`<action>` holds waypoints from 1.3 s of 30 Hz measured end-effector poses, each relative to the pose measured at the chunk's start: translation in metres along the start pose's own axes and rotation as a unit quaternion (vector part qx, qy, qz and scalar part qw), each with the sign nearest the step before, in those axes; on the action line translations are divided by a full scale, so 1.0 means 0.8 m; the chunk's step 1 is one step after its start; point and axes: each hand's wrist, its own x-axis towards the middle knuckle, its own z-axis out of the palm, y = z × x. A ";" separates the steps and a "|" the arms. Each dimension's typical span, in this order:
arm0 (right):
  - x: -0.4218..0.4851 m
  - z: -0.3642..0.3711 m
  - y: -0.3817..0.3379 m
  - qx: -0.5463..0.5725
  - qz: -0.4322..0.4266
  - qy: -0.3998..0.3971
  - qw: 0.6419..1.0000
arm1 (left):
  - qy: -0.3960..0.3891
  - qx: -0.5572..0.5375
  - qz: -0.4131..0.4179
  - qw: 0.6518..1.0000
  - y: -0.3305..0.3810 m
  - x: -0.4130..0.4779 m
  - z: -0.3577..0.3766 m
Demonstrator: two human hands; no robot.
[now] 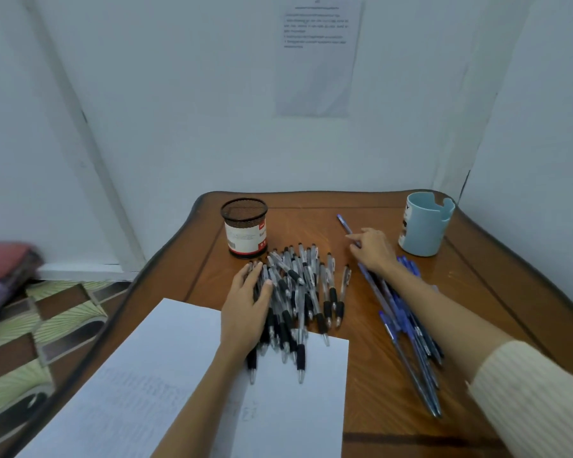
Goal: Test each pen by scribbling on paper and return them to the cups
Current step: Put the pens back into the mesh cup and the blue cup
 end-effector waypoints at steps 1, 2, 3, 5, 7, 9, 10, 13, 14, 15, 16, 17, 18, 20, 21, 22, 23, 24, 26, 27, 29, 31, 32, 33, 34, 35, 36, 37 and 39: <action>0.002 0.005 0.001 0.006 0.006 0.006 1.000 | 0.000 0.001 0.001 1.000 -0.001 0.000 0.000; 0.002 0.010 0.003 0.009 0.017 0.021 1.000 | 0.000 0.003 0.001 1.000 -0.001 0.001 0.000; 0.003 0.013 0.003 0.012 0.031 0.044 0.998 | 0.001 0.004 0.001 1.000 -0.001 0.001 0.000; 0.004 0.015 0.002 0.002 0.051 0.084 0.995 | 0.004 0.005 0.002 1.000 -0.001 0.002 0.001; 0.005 0.012 0.002 0.012 0.052 0.103 0.993 | 0.003 0.007 0.002 1.000 -0.001 0.001 0.000; 0.003 0.006 0.003 0.044 0.050 0.105 0.992 | -0.001 0.008 0.000 1.000 -0.001 0.001 0.000; -0.001 0.002 0.004 0.057 0.047 0.110 0.991 | -0.004 0.008 -0.001 1.000 0.000 0.000 0.000; -0.024 -0.017 0.006 0.097 0.031 0.131 0.986 | -0.010 0.015 -0.001 1.000 0.001 0.000 -0.001; -0.036 -0.026 0.007 0.118 0.032 0.132 0.984 | -0.013 0.019 -0.002 1.000 0.002 0.000 -0.001; -0.050 -0.035 0.008 0.142 0.035 0.132 0.980 | -0.017 0.028 -0.003 0.999 0.003 0.001 -0.001; -0.066 -0.044 0.008 0.165 0.040 0.131 0.977 | -0.022 0.040 -0.004 0.999 0.004 0.001 0.000; -0.083 -0.052 0.010 0.184 0.046 0.131 0.973 | -0.027 0.053 -0.004 0.998 0.006 0.002 0.000; -0.103 -0.060 0.011 0.195 0.055 0.133 0.970 | -0.031 0.065 -0.003 0.997 0.008 0.003 0.000; -0.142 -0.072 0.013 0.207 0.080 0.133 0.966 | -0.043 0.093 0.006 0.995 0.012 0.005 -0.003; -0.161 -0.075 0.015 0.209 0.089 0.127 0.966 | -0.048 0.108 0.012 0.993 0.013 0.005 -0.004; -0.178 -0.077 0.016 0.204 0.098 0.117 0.967 | -0.052 0.122 0.019 0.991 0.015 0.003 -0.005; -0.193 -0.077 0.018 0.188 0.105 0.107 0.971 | -0.051 0.129 0.028 0.990 0.018 0.001 -0.007; -0.207 -0.077 0.018 0.156 0.110 0.096 0.977 | -0.047 0.130 0.035 0.990 0.022 -0.003 -0.007; -0.230 -0.077 0.015 0.081 0.109 0.091 0.987 | -0.040 0.122 0.047 0.991 0.035 -0.013 -0.007; -0.239 -0.075 0.013 0.054 0.099 0.096 0.989 | -0.042 0.123 0.051 0.990 0.041 -0.019 -0.007; -0.254 -0.071 0.010 0.029 0.077 0.103 0.991 | -0.071 0.147 0.046 0.985 0.051 -0.031 -0.007; -0.262 -0.063 0.011 0.035 0.066 0.102 0.992 | -0.111 0.180 0.045 0.976 0.051 -0.043 -0.006; -0.266 -0.060 0.013 0.041 0.064 0.099 0.992 | -0.124 0.191 0.045 0.973 0.050 -0.048 -0.006; -0.267 -0.057 0.015 0.046 0.064 0.095 0.992 | -0.130 0.195 0.044 0.971 0.050 -0.052 -0.007; -0.268 -0.055 0.018 0.052 0.061 0.091 0.993 | -0.136 0.193 0.037 0.971 0.050 -0.055 -0.009; -0.268 -0.054 0.021 0.061 0.056 0.089 0.993 | -0.139 0.183 0.030 0.973 0.052 -0.057 -0.012; -0.267 -0.055 0.024 0.068 0.050 0.090 0.992 | -0.139 0.169 0.023 0.976 0.054 -0.057 -0.015; -0.265 -0.056 0.028 0.076 0.048 0.093 0.992 | -0.132 0.152 0.021 0.979 0.056 -0.056 -0.018; -0.255 -0.063 0.035 0.097 0.056 0.104 0.988 | -0.103 0.107 0.026 0.989 0.057 -0.049 -0.025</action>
